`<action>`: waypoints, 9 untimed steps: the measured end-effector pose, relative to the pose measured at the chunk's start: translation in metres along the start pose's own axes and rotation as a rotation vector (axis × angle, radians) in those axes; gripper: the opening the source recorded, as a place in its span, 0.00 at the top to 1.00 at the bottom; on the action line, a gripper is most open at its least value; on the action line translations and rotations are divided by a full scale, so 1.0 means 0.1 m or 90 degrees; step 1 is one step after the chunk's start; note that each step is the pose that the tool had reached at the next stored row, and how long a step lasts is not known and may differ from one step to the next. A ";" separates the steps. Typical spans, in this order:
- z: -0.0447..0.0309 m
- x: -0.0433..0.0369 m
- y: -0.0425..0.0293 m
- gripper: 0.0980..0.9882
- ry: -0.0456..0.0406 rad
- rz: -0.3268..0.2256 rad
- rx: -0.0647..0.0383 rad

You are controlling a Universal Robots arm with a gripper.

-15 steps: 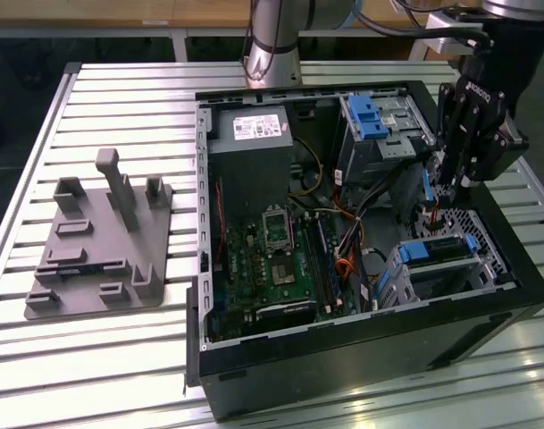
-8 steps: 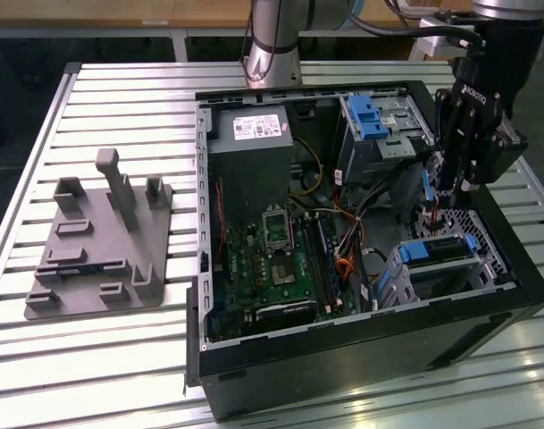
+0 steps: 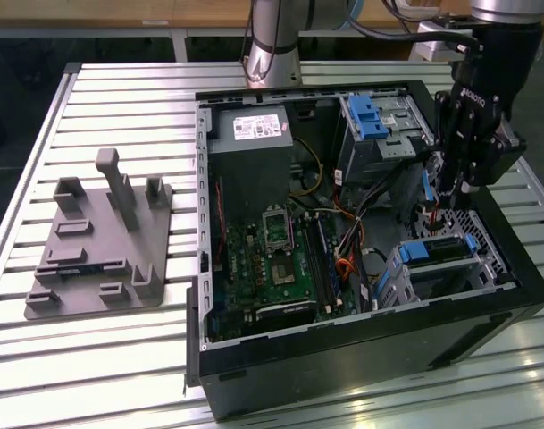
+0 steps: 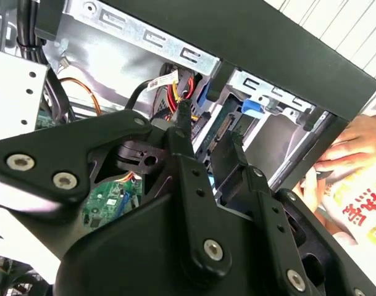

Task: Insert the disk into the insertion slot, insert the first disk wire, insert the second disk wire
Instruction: 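Insert the first disk wire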

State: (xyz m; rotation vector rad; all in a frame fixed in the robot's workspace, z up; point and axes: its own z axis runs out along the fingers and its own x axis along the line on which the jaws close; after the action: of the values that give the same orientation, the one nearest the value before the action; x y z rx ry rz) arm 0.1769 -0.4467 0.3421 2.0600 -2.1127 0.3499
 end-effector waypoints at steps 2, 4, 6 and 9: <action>0.005 -0.004 0.001 0.65 0.0022 0.001 0.002; 0.006 -0.006 0.002 0.65 0.0032 0.002 0.001; 0.005 -0.010 0.004 0.65 0.0053 0.004 0.001; 0.005 -0.011 0.007 0.65 0.0159 0.010 -0.001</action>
State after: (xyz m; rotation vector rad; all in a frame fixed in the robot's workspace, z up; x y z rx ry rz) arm 0.1763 -0.4457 0.3412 2.0287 -2.1153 0.3743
